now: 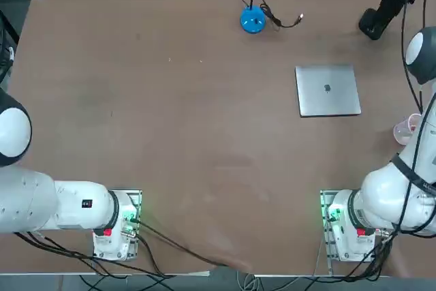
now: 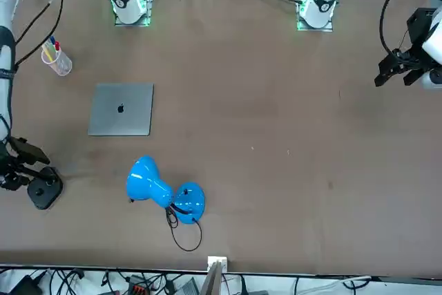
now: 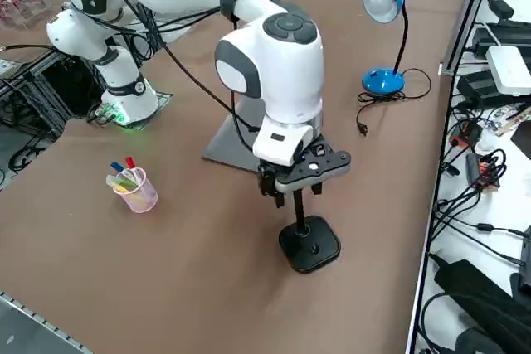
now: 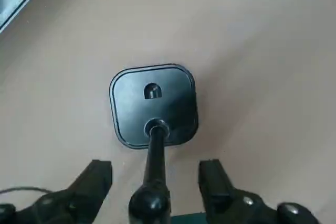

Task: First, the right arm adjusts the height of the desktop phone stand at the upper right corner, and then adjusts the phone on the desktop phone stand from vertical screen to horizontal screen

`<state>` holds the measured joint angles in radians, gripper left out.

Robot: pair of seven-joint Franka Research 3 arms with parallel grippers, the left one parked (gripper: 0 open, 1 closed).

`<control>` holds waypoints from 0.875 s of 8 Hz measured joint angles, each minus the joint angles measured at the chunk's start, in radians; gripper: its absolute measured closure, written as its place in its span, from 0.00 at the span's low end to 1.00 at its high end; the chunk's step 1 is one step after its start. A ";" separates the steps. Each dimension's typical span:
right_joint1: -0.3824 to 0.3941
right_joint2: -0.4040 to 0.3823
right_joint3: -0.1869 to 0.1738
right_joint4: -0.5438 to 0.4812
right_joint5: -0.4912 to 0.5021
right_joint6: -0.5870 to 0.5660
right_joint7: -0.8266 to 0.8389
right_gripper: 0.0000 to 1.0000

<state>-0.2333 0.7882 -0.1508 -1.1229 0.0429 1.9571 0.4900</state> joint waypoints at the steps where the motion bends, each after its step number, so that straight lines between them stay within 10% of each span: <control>1: 0.000 -0.004 -0.001 0.006 0.000 0.000 0.000 0.00; 7: 0.000 -0.104 -0.004 0.031 0.000 -0.131 -0.076 0.00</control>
<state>-0.2329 0.6841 -0.1545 -1.0914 0.0427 1.8256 0.4144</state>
